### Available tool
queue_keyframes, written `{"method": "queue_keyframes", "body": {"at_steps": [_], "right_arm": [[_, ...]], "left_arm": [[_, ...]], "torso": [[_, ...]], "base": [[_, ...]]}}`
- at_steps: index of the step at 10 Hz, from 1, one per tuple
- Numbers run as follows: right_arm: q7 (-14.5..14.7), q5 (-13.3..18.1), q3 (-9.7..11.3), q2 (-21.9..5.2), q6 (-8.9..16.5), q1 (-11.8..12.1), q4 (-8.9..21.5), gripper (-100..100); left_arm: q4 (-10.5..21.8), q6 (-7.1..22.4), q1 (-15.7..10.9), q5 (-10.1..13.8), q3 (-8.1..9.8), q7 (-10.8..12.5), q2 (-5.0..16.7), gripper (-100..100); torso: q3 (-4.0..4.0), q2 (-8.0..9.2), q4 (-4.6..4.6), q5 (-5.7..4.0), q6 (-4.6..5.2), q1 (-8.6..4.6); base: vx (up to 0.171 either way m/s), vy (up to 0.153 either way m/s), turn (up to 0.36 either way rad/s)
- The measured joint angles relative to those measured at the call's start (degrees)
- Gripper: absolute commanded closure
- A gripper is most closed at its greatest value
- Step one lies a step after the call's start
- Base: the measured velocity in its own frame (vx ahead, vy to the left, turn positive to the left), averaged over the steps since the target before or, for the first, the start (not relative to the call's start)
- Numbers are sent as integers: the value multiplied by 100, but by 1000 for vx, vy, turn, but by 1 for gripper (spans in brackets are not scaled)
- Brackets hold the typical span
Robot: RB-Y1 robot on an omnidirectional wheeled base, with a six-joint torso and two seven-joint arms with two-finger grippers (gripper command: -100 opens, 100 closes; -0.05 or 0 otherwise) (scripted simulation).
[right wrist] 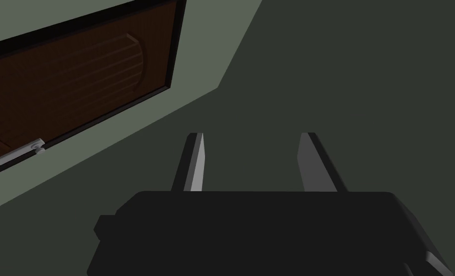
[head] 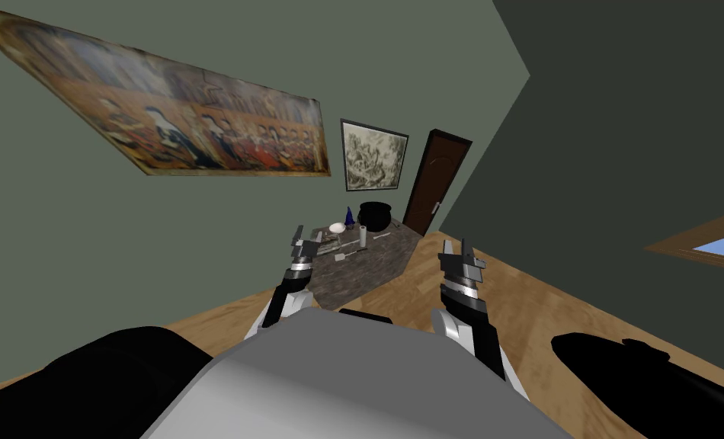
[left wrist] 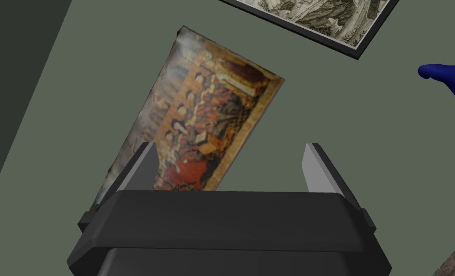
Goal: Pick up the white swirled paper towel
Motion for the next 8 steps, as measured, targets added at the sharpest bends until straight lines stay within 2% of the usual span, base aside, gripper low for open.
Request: {"method": "queue_keyframes", "body": {"at_steps": [5, 8], "right_arm": [[0, 0, 0, 0, 0, 0, 0, 0], [0, 0, 0, 0, 0, 0, 0, 0]], "left_arm": [[377, 228, -161, 586, -195, 565, 183, -100], [735, 314, -331, 981, -269, 955, 262, -100]], "torso": [[1, 2, 0, -1, -1, -2], [-1, 0, -1, -2, -1, -4]], "base": [[43, -44, -35], [45, -52, -41]]}}
